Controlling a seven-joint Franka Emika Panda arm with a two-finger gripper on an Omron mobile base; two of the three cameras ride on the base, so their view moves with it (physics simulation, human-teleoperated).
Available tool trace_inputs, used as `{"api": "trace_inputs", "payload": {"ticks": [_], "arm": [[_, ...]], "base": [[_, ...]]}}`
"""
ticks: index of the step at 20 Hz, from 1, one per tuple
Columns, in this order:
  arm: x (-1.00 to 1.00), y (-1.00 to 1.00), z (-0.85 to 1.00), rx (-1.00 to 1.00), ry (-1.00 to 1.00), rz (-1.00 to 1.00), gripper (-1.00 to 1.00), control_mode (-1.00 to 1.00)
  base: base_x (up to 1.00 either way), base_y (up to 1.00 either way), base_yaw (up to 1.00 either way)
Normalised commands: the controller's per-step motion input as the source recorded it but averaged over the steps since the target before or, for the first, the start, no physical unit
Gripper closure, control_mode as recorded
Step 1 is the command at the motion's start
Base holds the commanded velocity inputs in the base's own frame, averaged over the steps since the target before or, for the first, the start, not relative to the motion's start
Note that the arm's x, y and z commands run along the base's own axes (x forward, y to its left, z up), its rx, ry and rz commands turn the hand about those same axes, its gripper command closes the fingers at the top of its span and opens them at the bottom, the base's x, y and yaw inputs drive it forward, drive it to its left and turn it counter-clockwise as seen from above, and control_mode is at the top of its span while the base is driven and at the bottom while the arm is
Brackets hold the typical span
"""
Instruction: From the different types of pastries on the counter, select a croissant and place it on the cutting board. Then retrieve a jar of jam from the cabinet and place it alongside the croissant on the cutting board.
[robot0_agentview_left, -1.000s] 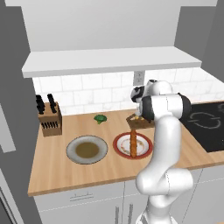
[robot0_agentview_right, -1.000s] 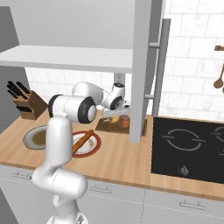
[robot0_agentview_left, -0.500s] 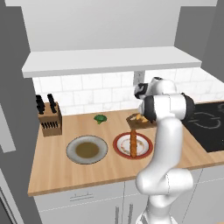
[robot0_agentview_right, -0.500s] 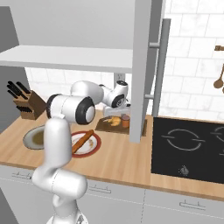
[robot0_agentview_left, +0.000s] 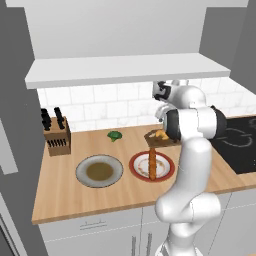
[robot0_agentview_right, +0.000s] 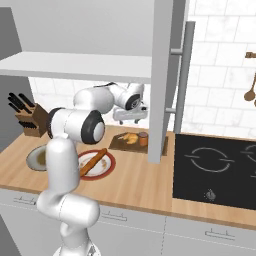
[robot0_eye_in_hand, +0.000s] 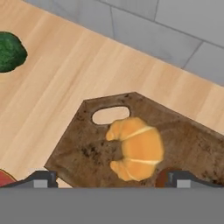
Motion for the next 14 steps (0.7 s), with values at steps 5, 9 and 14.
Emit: {"api": "trace_inputs", "payload": {"ticks": [5,9,14], "arm": [[-0.83,0.63,-0.14,0.0,-0.05,-0.05,-1.0,-1.0],[-1.0,0.87,0.0,0.0,-0.22,-0.11,-1.0,-1.0],[-1.0,0.68,0.0,-0.01,-0.36,-0.08,-1.0,-1.0]], "base": [[0.0,0.0,0.0],[0.0,0.0,0.0],[0.0,0.0,0.0]]}}
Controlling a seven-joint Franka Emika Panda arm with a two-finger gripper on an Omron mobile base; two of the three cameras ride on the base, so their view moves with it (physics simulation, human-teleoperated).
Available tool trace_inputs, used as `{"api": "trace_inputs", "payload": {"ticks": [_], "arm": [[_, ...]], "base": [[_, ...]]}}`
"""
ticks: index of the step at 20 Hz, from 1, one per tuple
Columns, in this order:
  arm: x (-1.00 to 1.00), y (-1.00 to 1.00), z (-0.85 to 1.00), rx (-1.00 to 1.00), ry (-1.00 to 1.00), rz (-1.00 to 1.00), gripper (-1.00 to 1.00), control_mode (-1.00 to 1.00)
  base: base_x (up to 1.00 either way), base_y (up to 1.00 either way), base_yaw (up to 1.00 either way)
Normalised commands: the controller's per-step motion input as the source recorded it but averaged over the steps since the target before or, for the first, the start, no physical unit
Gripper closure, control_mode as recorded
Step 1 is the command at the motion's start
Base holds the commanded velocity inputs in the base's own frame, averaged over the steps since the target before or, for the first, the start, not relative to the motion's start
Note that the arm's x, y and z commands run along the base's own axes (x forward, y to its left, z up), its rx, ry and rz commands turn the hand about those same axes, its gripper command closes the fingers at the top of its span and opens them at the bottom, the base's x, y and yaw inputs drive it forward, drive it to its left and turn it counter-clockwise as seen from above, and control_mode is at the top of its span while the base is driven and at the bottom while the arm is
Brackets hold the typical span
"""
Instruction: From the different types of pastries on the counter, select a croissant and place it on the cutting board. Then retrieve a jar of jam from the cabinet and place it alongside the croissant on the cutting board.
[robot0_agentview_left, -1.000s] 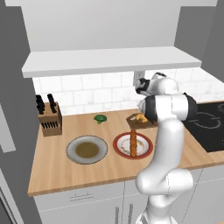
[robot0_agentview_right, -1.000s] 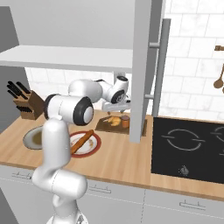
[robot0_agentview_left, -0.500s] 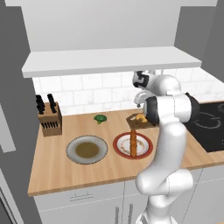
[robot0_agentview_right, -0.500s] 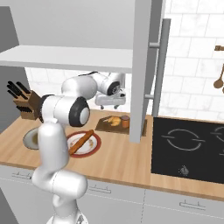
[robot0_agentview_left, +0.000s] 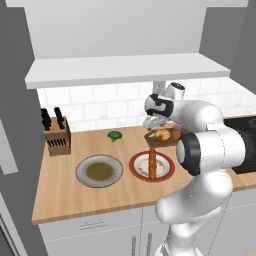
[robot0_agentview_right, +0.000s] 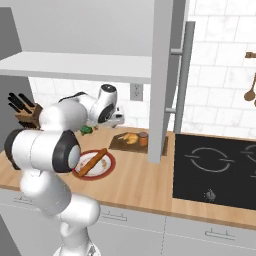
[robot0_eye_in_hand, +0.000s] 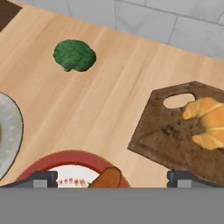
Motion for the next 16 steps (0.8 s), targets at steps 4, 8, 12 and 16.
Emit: {"api": "trace_inputs", "payload": {"ticks": [4,8,12,16], "arm": [[-0.86,0.42,-0.07,-0.01,-0.22,-0.02,-1.0,-1.0],[-1.0,0.53,-0.07,0.0,-0.14,-0.1,-1.0,-1.0],[-1.0,0.82,-0.29,-0.04,-0.22,-0.11,-1.0,-1.0],[-1.0,0.89,-0.35,-0.05,-0.22,-0.13,-1.0,-1.0]], "base": [[0.0,0.0,0.0],[0.0,0.0,0.0],[0.0,0.0,0.0],[0.0,0.0,0.0]]}}
